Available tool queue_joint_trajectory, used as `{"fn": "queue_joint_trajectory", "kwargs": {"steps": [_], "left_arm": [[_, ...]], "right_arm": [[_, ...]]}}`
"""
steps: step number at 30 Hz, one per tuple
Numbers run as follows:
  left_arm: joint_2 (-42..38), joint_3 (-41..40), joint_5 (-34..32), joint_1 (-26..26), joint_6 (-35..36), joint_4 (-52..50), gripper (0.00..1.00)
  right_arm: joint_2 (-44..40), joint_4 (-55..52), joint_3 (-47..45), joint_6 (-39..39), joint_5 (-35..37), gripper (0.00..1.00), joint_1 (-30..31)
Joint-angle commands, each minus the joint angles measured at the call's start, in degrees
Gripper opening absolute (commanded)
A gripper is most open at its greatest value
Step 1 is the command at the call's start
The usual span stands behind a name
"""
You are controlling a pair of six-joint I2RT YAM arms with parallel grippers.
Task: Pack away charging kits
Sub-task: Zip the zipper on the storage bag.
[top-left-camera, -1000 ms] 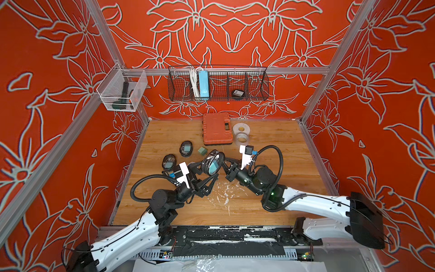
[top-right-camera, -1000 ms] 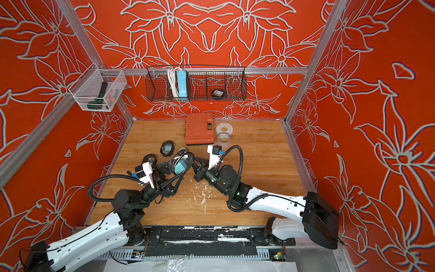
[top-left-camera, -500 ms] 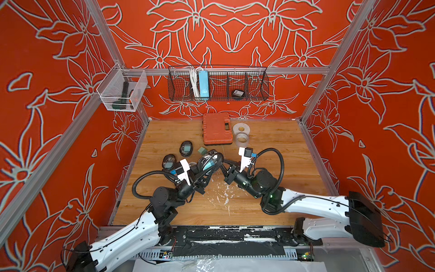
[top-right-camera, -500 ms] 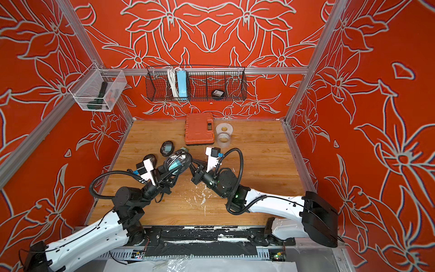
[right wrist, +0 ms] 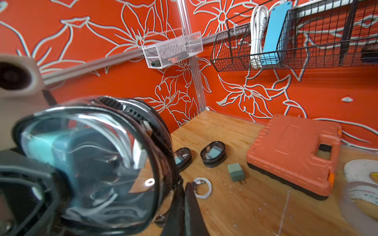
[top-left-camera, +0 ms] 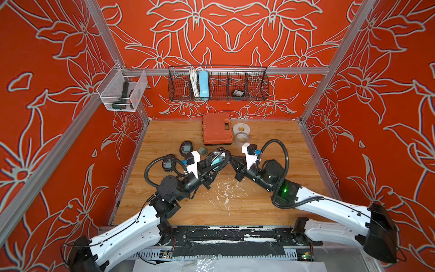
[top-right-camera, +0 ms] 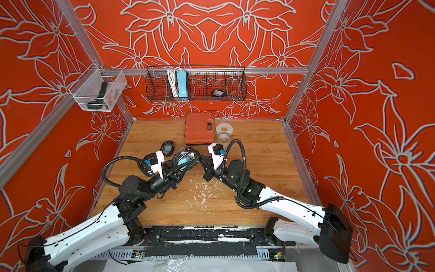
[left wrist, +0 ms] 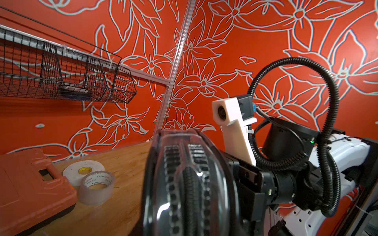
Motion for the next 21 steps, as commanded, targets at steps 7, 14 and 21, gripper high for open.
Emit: {"fn": "queue_joint_trajectory", "kwargs": {"steps": [7, 14, 21], "left_arm": [[5.16, 6.26, 2.29, -0.13, 1.58, -4.02, 0.00], [9.17, 9.30, 3.46, -0.13, 2.06, -7.20, 0.00], [11.44, 11.29, 3.17, -0.13, 2.23, -9.73, 0.00]], "right_arm": [[0.62, -5.19, 5.67, -25.69, -0.75, 0.00, -7.22], [5.75, -11.83, 10.85, -36.58, -12.60, 0.00, -13.33], [8.77, -18.60, 15.80, -44.12, -17.32, 0.00, -15.67]]}}
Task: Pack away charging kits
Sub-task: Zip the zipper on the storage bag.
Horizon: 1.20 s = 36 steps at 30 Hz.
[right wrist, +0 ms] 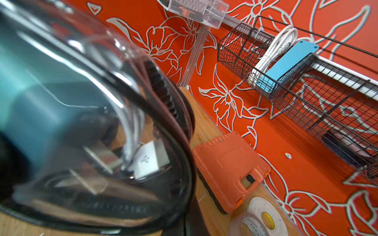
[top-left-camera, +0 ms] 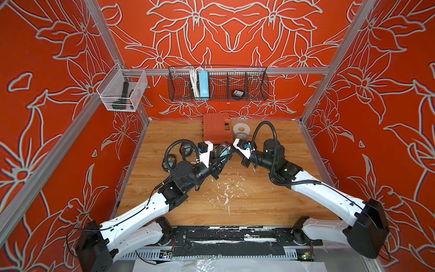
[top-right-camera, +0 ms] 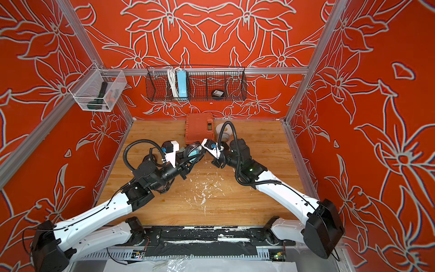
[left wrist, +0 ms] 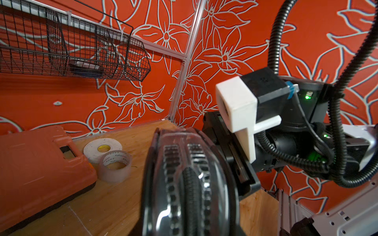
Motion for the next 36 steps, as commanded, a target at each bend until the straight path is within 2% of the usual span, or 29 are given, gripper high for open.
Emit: {"fn": "queue_joint_trajectory", "kwargs": {"steps": [1, 9, 15, 21, 27, 36], "left_arm": [[0.31, 2.00, 3.97, -0.83, 0.35, -2.16, 0.00], [1.33, 2.42, 3.84, -0.83, 0.00, -2.64, 0.00], [3.28, 3.50, 5.61, -0.83, -0.05, -3.33, 0.00], [4.28, 4.22, 6.46, -0.82, -0.06, -4.14, 0.00], [6.84, 5.59, 7.23, -0.83, 0.35, -5.42, 0.00], [7.69, 5.79, 7.35, -0.83, 0.36, -5.59, 0.00]], "right_arm": [[0.04, -3.16, 3.29, -7.99, -1.07, 0.00, -1.67], [-3.40, -4.41, 0.93, -21.96, -1.52, 0.00, -2.67], [-3.44, -13.46, 5.94, -28.42, -2.72, 0.00, -2.85], [-3.27, -12.21, 8.20, -29.60, 0.35, 0.00, -2.94], [-0.98, -15.68, 15.27, -30.56, 0.54, 0.00, -3.03], [-0.45, -14.94, 16.82, -31.72, 1.33, 0.00, -4.91]]}}
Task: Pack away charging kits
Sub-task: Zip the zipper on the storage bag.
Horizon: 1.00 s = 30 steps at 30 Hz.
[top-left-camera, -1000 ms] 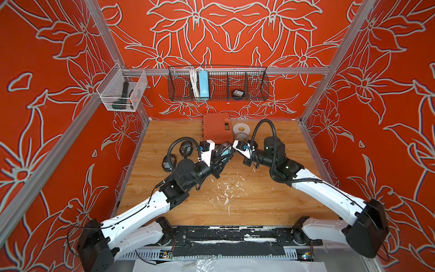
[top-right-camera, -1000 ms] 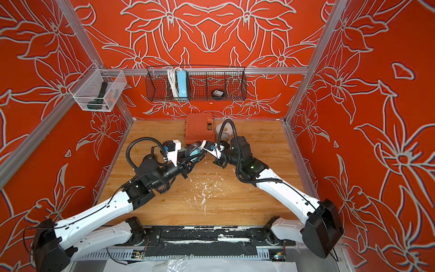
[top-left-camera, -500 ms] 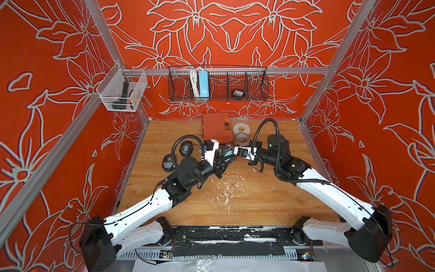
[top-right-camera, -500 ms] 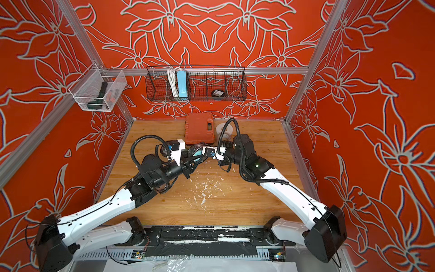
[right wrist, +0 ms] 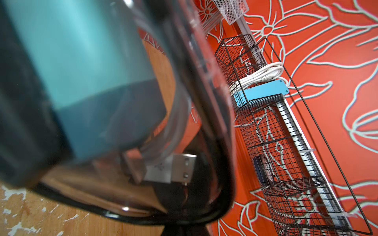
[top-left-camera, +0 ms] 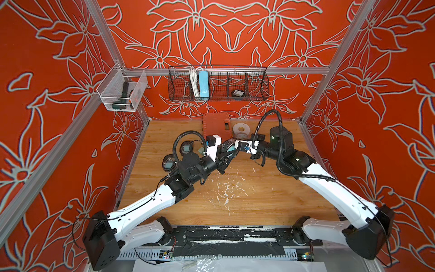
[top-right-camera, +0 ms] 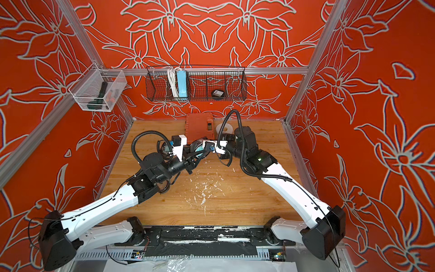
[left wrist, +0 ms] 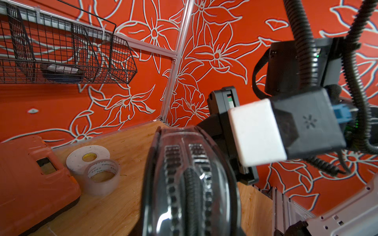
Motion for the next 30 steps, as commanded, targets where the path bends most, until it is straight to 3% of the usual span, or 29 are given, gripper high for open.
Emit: {"fn": "queue_joint_trajectory", "kwargs": {"steps": [1, 14, 19, 24, 30], "left_arm": [[0.48, -1.39, 3.86, -0.63, -0.06, -4.47, 0.00], [-2.82, -7.28, 10.01, 0.81, -3.74, 5.83, 0.00], [-4.50, -12.88, 14.29, 2.43, -7.80, 15.87, 0.00], [-8.45, -15.62, 14.55, 2.59, -8.61, 20.03, 0.00], [-11.75, -16.59, 12.39, 2.62, -7.81, 19.37, 0.00]], "right_arm": [[0.58, 7.05, 3.49, -0.61, 0.08, 0.00, -1.92], [-0.90, 6.52, 2.10, 5.55, -7.35, 0.00, -4.53], [-1.98, 6.11, 1.13, 7.96, -12.36, 0.00, -4.55], [-1.99, 11.92, -4.60, 12.91, -17.19, 0.00, -4.38], [-1.04, 11.87, -5.23, 13.61, -16.31, 0.00, -3.50]]}}
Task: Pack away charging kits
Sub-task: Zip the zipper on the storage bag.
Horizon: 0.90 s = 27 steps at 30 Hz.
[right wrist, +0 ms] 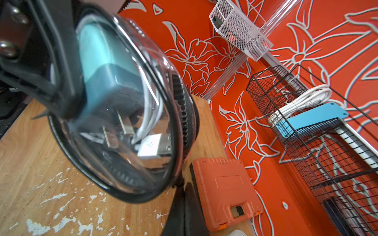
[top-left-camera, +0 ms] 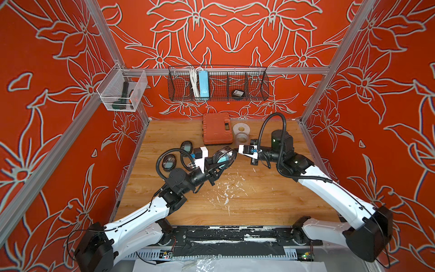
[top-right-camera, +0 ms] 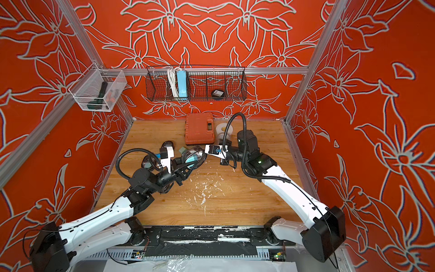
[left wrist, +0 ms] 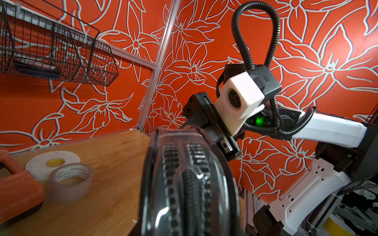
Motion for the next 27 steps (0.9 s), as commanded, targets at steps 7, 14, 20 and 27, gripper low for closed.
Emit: {"fn": "queue_joint_trajectory", "kwargs": {"steps": [7, 14, 20, 27], "left_arm": [[3.50, 5.65, 4.41, -0.42, 1.06, -5.06, 0.00], [11.65, 11.78, 5.16, -0.77, 3.50, -13.16, 0.00], [13.01, 12.73, 4.48, -0.86, 4.07, -14.88, 0.00], [6.68, 6.92, 7.17, -0.86, 1.79, -5.35, 0.00]], "right_arm": [[1.33, -1.48, 12.51, 0.73, 7.39, 0.00, -1.08], [4.16, -8.89, 24.14, -2.82, 9.43, 0.00, -0.99], [3.02, -7.90, 24.28, -3.40, 15.05, 0.00, -1.02], [-1.95, -5.56, 17.04, 7.14, 6.84, 0.00, -1.03]]}}
